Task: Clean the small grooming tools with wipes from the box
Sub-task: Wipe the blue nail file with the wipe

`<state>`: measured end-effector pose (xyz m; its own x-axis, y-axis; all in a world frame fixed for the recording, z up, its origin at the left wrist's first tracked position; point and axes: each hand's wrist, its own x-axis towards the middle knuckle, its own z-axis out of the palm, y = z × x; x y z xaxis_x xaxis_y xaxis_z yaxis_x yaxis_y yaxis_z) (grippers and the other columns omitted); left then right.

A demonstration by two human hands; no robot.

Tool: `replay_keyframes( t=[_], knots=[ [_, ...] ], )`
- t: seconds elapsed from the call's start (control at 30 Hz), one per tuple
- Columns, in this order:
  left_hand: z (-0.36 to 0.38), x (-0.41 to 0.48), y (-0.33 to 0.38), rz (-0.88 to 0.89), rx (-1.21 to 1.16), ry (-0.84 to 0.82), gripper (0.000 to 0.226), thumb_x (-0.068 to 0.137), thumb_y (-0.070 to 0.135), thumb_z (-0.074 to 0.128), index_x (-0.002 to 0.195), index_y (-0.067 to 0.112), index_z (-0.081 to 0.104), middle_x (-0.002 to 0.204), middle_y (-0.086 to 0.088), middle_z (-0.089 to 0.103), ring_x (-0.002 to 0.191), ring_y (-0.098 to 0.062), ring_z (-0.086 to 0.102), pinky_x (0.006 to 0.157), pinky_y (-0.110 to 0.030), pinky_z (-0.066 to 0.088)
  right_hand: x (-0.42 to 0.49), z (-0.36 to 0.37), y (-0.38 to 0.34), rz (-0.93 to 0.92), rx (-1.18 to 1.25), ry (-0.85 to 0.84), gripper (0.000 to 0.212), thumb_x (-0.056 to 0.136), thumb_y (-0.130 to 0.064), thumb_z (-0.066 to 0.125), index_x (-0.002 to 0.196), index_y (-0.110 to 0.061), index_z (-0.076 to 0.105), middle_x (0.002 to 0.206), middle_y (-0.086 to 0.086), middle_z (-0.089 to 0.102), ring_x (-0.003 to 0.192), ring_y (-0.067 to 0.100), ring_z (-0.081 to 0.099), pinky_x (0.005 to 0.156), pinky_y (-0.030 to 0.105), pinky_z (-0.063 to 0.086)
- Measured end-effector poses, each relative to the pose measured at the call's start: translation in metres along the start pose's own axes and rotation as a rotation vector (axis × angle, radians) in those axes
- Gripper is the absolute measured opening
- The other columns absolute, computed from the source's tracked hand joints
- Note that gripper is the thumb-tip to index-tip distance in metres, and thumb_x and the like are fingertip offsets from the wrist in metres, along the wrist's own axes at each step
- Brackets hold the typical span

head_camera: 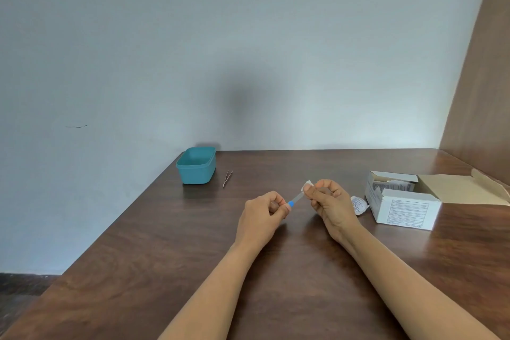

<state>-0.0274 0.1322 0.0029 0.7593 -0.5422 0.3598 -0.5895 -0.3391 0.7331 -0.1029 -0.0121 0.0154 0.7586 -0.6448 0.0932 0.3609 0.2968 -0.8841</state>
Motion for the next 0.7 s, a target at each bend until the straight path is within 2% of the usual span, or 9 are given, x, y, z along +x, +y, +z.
replay_keyframes(
  t=[0.1, 0.23, 0.3, 0.43, 0.57, 0.7],
  knots=[
    [0.0007, 0.0003, 0.0002, 0.012, -0.007, -0.010, 0.014, 0.084, 0.039, 0.064, 0.079, 0.025, 0.065, 0.069, 0.002, 0.069, 0.066, -0.015, 0.061, 0.070, -0.043, 0.055, 0.0007, 0.0019, 0.0023, -0.044, -0.020, -0.001, 0.032, 0.080, 0.005, 0.067, 0.071, -0.019, 0.047, 0.066, 0.003, 0.069, 0.057, 0.008, 0.055, 0.054, 0.017, 0.041],
    [0.0006, 0.0014, -0.0005, 0.014, 0.010, -0.006, 0.015, 0.084, 0.039, 0.064, 0.078, 0.025, 0.064, 0.066, 0.006, 0.068, 0.065, -0.011, 0.060, 0.071, -0.041, 0.055, 0.0018, 0.0021, 0.0042, -0.079, -0.054, -0.004, 0.034, 0.082, 0.008, 0.063, 0.072, -0.019, 0.046, 0.072, 0.015, 0.063, 0.059, 0.014, 0.047, 0.056, 0.022, 0.036],
    [0.0010, 0.0020, -0.0006, 0.018, 0.021, -0.005, 0.014, 0.084, 0.038, 0.064, 0.078, 0.025, 0.064, 0.066, 0.006, 0.068, 0.065, -0.010, 0.060, 0.071, -0.041, 0.054, 0.0029, 0.0016, 0.0048, -0.083, -0.073, -0.020, 0.034, 0.084, 0.011, 0.058, 0.074, -0.019, 0.045, 0.072, 0.009, 0.071, 0.060, 0.013, 0.050, 0.055, 0.020, 0.037],
    [0.0014, 0.0031, -0.0012, 0.016, 0.027, -0.012, 0.012, 0.085, 0.037, 0.064, 0.079, 0.026, 0.064, 0.067, 0.005, 0.068, 0.066, -0.011, 0.061, 0.072, -0.042, 0.055, 0.0033, 0.0005, 0.0047, -0.057, -0.084, -0.032, 0.031, 0.087, 0.012, 0.051, 0.078, -0.017, 0.049, 0.077, 0.003, 0.075, 0.066, 0.013, 0.058, 0.057, 0.017, 0.046],
    [0.0018, 0.0029, -0.0007, 0.017, 0.005, -0.010, 0.015, 0.085, 0.039, 0.063, 0.080, 0.025, 0.063, 0.069, 0.006, 0.070, 0.067, -0.010, 0.063, 0.072, -0.040, 0.055, 0.0026, 0.0018, 0.0018, -0.037, 0.022, 0.007, 0.027, 0.082, 0.008, 0.063, 0.082, -0.018, 0.054, 0.074, 0.004, 0.074, 0.059, 0.009, 0.059, 0.055, 0.014, 0.049],
    [0.0017, 0.0030, 0.0002, 0.024, -0.014, -0.029, 0.016, 0.086, 0.040, 0.062, 0.082, 0.025, 0.064, 0.070, 0.007, 0.070, 0.069, -0.009, 0.064, 0.074, -0.040, 0.055, 0.0034, 0.0022, 0.0016, -0.043, 0.073, 0.055, 0.031, 0.072, 0.003, 0.074, 0.078, -0.020, 0.054, 0.069, 0.007, 0.068, 0.059, 0.010, 0.056, 0.054, 0.014, 0.048]
  ],
)
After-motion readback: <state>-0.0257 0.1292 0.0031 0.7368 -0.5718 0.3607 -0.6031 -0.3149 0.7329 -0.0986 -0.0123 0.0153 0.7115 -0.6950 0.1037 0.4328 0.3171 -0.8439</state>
